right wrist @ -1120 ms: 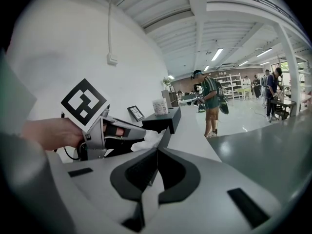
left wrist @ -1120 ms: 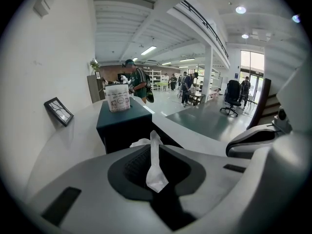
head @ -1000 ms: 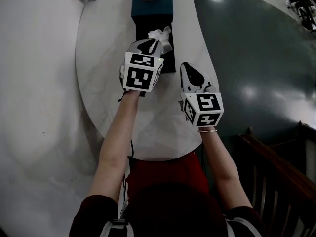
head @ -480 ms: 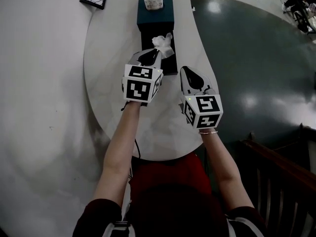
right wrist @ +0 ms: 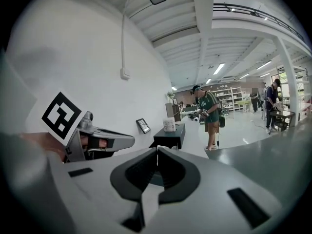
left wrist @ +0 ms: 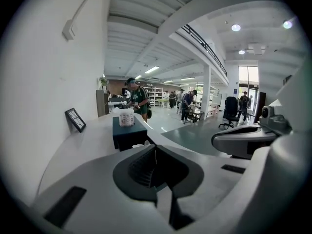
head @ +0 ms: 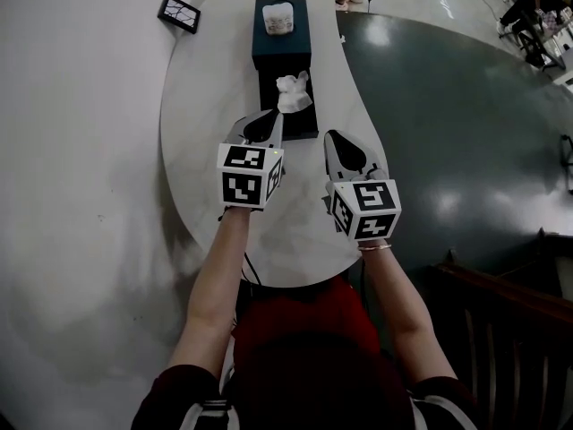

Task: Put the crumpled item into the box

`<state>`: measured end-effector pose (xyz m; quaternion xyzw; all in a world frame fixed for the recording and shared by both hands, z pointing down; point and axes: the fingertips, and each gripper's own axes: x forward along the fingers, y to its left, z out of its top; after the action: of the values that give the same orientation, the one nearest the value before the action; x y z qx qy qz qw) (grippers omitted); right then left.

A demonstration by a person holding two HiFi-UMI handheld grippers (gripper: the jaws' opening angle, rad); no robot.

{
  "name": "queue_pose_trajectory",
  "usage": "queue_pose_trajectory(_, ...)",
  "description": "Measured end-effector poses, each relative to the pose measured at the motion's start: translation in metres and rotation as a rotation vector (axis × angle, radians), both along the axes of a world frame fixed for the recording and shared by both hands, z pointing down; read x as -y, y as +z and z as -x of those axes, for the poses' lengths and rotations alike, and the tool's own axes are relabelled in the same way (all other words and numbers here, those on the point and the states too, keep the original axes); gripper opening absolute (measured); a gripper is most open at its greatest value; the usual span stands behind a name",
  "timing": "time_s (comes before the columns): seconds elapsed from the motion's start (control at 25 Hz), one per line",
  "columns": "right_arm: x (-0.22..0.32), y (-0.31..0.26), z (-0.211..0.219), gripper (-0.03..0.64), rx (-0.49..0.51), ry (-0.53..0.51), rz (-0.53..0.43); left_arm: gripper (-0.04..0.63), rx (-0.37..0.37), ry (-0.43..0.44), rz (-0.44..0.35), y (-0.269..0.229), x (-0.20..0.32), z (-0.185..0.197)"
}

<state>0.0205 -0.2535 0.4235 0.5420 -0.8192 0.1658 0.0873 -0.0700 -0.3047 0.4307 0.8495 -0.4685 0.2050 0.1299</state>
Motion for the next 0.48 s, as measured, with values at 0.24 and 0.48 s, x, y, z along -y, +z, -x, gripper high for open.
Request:
queue_pose_trajectory(0.24,-0.022,-0.012,0.003,0.015,0.001,0.010,-0.017,0.026,-0.035,-0.011,-0.018,-0.012,-0.028,0.009)
queue_pose_trajectory(0.48,-0.038,-0.025,0.006,0.015,0.007,0.023,-0.044,0.025,-0.056,-0.026,-0.047,-0.020,-0.051,0.020)
